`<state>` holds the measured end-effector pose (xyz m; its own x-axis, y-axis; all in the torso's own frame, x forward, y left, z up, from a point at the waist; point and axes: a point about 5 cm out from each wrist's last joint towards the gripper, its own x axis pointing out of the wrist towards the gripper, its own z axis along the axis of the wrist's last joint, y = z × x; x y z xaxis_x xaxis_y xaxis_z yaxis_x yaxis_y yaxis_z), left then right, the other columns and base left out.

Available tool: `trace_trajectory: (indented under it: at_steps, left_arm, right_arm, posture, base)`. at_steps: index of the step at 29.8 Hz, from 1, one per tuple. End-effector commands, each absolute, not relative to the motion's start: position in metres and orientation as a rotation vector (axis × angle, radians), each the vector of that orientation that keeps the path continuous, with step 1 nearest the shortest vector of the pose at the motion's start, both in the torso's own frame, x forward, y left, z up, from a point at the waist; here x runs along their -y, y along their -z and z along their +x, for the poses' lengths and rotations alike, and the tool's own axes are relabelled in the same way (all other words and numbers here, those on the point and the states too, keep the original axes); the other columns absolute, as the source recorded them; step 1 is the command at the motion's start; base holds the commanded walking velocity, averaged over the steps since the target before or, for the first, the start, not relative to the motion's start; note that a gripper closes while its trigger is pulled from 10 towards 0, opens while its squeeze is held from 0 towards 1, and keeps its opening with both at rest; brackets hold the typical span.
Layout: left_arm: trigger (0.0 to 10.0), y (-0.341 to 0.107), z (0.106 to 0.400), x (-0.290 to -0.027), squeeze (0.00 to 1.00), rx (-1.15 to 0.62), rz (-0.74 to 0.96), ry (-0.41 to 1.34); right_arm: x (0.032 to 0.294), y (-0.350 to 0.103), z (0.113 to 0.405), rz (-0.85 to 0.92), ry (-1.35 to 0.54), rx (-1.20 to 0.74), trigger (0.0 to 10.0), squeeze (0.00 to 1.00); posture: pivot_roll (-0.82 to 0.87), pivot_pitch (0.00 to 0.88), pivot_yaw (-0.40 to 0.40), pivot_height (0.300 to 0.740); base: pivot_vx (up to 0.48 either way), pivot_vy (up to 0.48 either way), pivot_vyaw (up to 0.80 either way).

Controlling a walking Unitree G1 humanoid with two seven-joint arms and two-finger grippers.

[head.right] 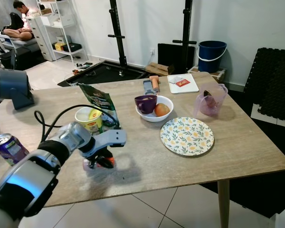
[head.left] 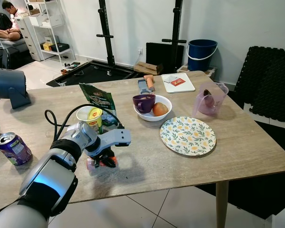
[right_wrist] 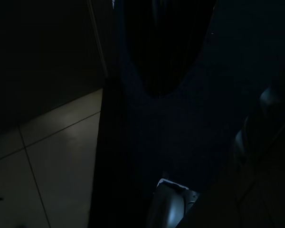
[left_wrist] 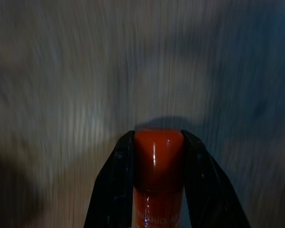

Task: Restocking fridge

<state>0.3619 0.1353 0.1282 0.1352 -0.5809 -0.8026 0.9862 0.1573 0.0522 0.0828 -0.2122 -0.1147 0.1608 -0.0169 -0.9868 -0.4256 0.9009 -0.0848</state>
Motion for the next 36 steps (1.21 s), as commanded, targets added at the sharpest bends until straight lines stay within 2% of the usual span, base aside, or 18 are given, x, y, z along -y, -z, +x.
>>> trace_trajectory:
  at_steps: [1, 5, 8, 12, 15, 18, 24, 26, 29, 31, 36]
  left_arm:
    - [10.0, -0.133, 0.363, -0.128, 0.0, -0.657, 0.604, 1.286]
    - [10.0, -0.145, 0.37, -0.123, 0.0, -0.517, 0.533, 1.239]
    - [10.0, -0.164, 0.376, -0.121, 0.0, -0.292, 0.403, 1.171]
    - [10.0, -0.168, 0.376, -0.119, 0.0, -0.226, 0.36, 1.162]
    - [10.0, -0.178, 0.37, -0.111, 0.0, -0.064, 0.187, 1.207]
    - [10.0, -0.181, 0.35, -0.097, 0.0, 0.069, 0.039, 1.31]
    - [10.0, -0.163, 0.334, -0.086, 0.0, 0.074, 0.018, 1.305]
    - [10.0, -0.148, 0.326, -0.078, 0.0, 0.071, -0.002, 1.244]
    - [10.0, -0.148, 0.326, -0.078, 0.0, 0.071, -0.002, 1.244]
    - [10.0, -0.135, 0.314, -0.069, 0.0, 0.09, -0.043, 1.163]
    - [10.0, -0.127, 0.299, -0.068, 0.0, 0.068, -0.066, 1.115]
  right_arm:
    - [0.198, 0.116, 0.087, -0.343, -0.317, -1.352, 10.0, 0.0]
    - [0.197, 0.116, 0.088, -0.347, -0.322, -1.35, 10.0, 0.0]
    - [0.193, 0.116, 0.092, -0.352, -0.325, -1.337, 10.0, 0.0]
    - [0.193, 0.115, 0.093, -0.352, -0.324, -1.333, 10.0, 0.0]
    - [0.192, 0.115, 0.096, -0.354, -0.322, -1.324, 10.0, 0.0]
    - [0.192, 0.115, 0.097, -0.36, -0.322, -1.321, 10.0, 0.0]
    - [0.194, 0.114, 0.097, -0.372, -0.324, -1.317, 10.0, 0.0]
    - [0.195, 0.114, 0.099, -0.385, -0.331, -1.314, 10.0, 0.0]
    - [0.195, 0.114, 0.099, -0.385, -0.331, -1.314, 10.0, 0.0]
    - [0.196, 0.112, 0.106, -0.394, -0.339, -1.302, 10.0, 0.0]
    - [0.196, 0.11, 0.114, -0.402, -0.35, -1.291, 10.0, 0.0]
  posture:
    - [-0.11, 0.0, 0.074, 0.74]
    - [-0.1, 0.0, 0.07, 0.74]
    - [-0.1, 0.0, 0.068, 0.74]
    - [-0.09, 0.0, 0.069, 0.74]
    - [-0.09, 0.0, 0.065, 0.74]
    - [-0.07, 0.0, 0.056, 0.74]
    - [-0.06, 0.0, 0.049, 0.74]
    - [-0.05, 0.0, 0.04, 0.74]
    - [-0.05, 0.0, 0.04, 0.74]
    - [-0.04, 0.0, 0.036, 0.74]
    - [-0.04, 0.0, 0.03, 0.74]
  base:
    - [0.0, 0.0, 0.0]
    - [0.0, 0.0, 0.0]
    - [0.0, 0.0, 0.0]
    - [0.0, 0.0, 0.0]
    - [0.0, 0.0, 0.0]
    - [0.0, 0.0, 0.0]
    - [0.0, 0.0, 0.0]
    - [0.0, 0.0, 0.0]
    - [0.0, 0.0, 0.0]
    - [0.0, 0.0, 0.0]
    - [0.0, 0.0, 0.0]
